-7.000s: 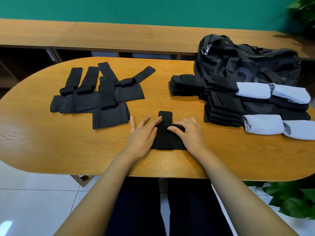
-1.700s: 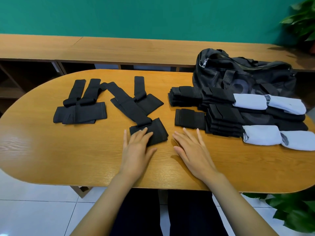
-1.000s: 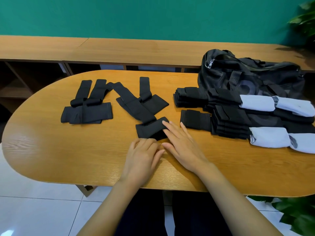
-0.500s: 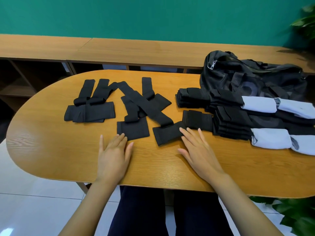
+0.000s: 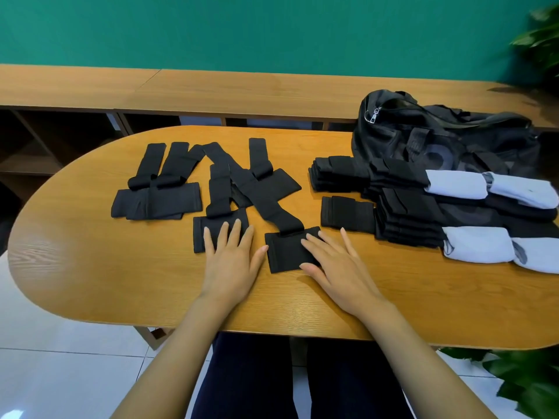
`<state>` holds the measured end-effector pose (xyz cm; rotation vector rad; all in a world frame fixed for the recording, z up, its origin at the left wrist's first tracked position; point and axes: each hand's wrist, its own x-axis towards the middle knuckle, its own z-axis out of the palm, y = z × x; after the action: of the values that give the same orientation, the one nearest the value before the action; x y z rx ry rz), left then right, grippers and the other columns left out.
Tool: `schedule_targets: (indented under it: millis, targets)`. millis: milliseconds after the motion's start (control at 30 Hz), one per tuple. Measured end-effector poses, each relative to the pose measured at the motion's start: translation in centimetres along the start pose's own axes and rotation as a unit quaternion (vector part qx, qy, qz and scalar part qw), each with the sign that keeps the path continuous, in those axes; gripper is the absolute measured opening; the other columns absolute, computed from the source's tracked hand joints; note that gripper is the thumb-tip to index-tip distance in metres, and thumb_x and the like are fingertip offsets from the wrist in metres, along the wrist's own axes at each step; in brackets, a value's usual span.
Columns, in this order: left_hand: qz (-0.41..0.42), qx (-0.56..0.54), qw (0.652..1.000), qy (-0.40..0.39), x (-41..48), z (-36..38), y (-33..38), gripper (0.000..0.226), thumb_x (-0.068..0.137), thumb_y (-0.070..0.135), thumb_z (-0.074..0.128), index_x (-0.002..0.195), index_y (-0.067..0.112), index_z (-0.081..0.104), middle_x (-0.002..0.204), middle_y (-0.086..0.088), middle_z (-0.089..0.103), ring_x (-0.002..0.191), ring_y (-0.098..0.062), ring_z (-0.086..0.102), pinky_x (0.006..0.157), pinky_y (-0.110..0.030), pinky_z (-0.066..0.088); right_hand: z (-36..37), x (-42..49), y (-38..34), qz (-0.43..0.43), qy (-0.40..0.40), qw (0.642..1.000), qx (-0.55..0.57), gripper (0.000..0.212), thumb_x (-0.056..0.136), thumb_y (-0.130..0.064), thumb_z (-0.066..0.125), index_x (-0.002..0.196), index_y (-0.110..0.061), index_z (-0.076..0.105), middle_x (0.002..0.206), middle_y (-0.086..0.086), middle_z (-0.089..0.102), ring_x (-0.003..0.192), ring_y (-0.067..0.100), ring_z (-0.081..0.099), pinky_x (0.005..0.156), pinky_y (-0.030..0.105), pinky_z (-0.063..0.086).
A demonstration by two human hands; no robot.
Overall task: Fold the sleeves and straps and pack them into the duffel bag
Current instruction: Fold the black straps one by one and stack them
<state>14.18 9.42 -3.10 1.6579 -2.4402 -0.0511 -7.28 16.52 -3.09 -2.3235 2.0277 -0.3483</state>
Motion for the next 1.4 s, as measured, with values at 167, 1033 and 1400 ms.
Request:
schedule_targets:
  millis: [167,1033,1400]
  targets:
    - [-0.059,0.007,0.998,-0.035,0.6,0.3,-1.0,0.073,0.095,0.061,0.008,0.156,0.022,0.016,0.163,-0.005,0.014,0.151,-0.026,0.004,0.116,-0.055,-0.014,0.3,-1.4,0.6,0.018,0.036,0.999,-0.020,0.075,0.097,-0.065,0.005,0.140,-0.027,0.053,0.144,-0.009,0.051,0.139,0.011,0.038,0.121,0.037,-0.010]
    - [0.210,-0.221,0.950,0.070,-2.8,1.9,1.7,0.045,0.095,0.052,0.040,0.121,0.027,0.067,0.133,0.010,0.060,0.133,0.002,0.042,0.123,-0.040,-0.001,0.3,-3.5,1.9,-0.009,0.087,0.994,0.066,0.070,0.087,-0.074,0.033,0.137,-0.031,0.055,0.145,-0.013,0.049,0.141,0.005,0.030,0.122,0.036,-0.005]
    - [0.218,-0.228,0.946,0.074,-2.9,1.7,1.6,0.045,0.089,0.057,0.049,0.112,0.026,0.071,0.124,0.008,0.066,0.126,-0.001,0.051,0.122,-0.044,0.007,0.5,-3.6,2.0,-0.028,0.103,0.992,0.062,0.067,0.084,-0.075,0.041,0.132,-0.032,0.059,0.138,-0.015,0.055,0.134,0.002,0.037,0.122,0.035,-0.005]
